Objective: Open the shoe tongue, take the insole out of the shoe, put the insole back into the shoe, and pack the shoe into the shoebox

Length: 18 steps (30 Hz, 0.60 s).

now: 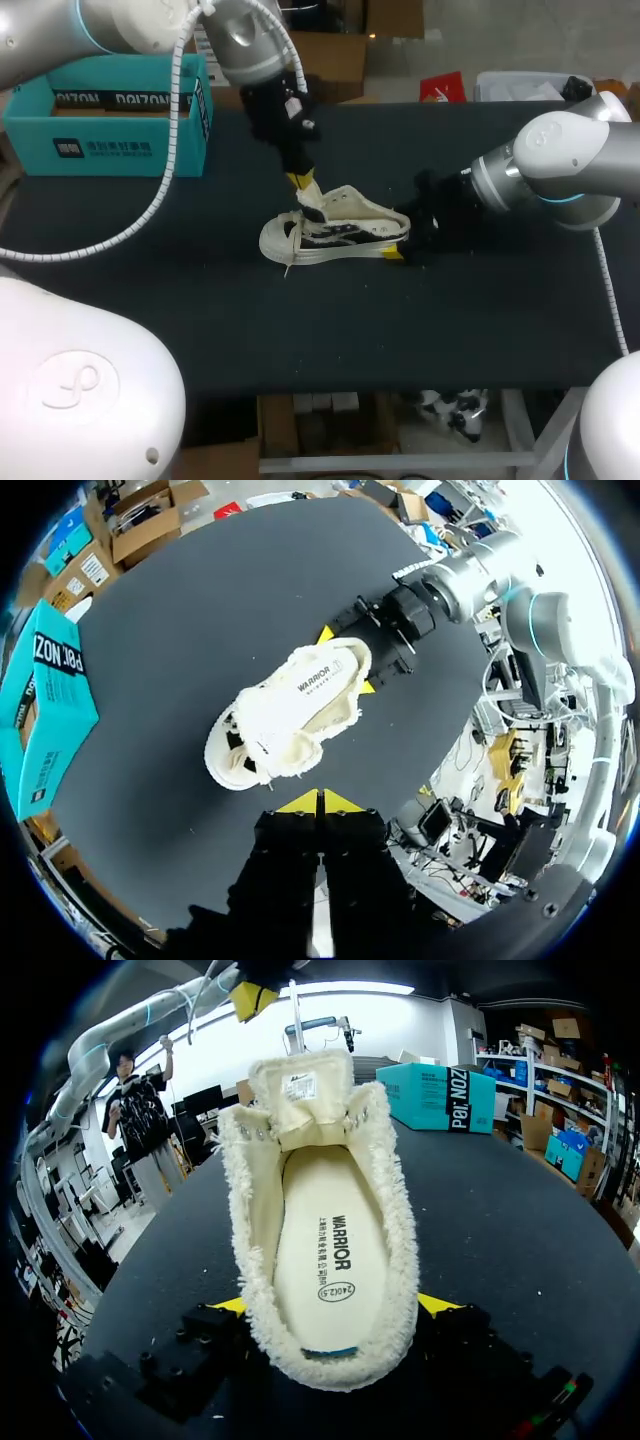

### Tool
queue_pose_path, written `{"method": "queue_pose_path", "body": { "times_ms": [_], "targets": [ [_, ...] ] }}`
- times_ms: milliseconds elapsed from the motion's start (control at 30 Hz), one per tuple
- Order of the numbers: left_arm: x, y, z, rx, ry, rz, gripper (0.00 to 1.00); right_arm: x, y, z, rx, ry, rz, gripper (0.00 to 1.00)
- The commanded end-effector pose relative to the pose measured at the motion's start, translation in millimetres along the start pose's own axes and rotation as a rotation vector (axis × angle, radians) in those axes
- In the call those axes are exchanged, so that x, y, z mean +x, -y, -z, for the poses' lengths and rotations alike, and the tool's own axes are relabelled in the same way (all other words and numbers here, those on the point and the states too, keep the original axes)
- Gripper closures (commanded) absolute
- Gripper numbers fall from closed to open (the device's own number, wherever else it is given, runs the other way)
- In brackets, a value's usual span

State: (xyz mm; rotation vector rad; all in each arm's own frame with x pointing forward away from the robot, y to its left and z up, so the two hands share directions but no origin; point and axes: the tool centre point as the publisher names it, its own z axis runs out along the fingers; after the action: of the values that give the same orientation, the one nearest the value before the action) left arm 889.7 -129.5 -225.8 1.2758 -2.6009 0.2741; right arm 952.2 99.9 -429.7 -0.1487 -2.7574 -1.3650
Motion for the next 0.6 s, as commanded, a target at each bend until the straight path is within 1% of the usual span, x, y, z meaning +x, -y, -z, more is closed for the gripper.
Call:
{"method": "queue_pose_path", "body": {
  "times_ms": [33,267,300,367,400,433,467,500,533,567,600],
  "targets": [
    [-4.0,10.3,-1,-0.184,-0.061,-0.347,1.0,-1,3,-5,-0.003,-0.002,0.001,1.0],
    [-4.0,10.3,-1,-0.184,-0.061,-0.347,1.0,-1,3,-5,-0.003,-0.002,0.001,1.0],
    [1.6,12.3,-4,-0.201,-0.032,-0.43,1.0,-1,3,-5,-0.003,-0.002,0.001,1.0],
    [4.2,17.5,-6,-0.203,-0.017,-0.494,1.0,-1,3,-5,-0.003,-0.002,0.001,1.0],
    [5.0,21.4,-7,-0.205,-0.031,-0.521,1.0,-1,3,-5,-0.003,-0.002,0.001,1.0],
    [5.5,25.2,-8,-0.197,-0.028,-0.54,1.0,-1,3,-5,-0.003,-0.002,0.001,1.0],
    [4.4,29.2,-11,-0.19,-0.006,-0.557,1.0,-1,3,-5,-0.003,-0.002,0.001,1.0],
    [3.7,33.0,-13,-0.193,-0.012,-0.557,1.0,-1,3,-5,-0.003,-0.002,0.001,1.0],
    [3.0,35.4,-16,-0.198,-0.002,-0.582,1.0,-1,3,-5,-0.003,-0.002,0.001,1.0],
    [1.5,37.8,-21,-0.186,0.011,-0.59,1.0,-1,3,-5,-0.003,-0.002,0.001,1.0],
    [-0.7,41.7,-25,-0.191,0.008,-0.586,1.0,-1,3,-5,-0.003,-0.002,0.001,1.0]
  ]
}}
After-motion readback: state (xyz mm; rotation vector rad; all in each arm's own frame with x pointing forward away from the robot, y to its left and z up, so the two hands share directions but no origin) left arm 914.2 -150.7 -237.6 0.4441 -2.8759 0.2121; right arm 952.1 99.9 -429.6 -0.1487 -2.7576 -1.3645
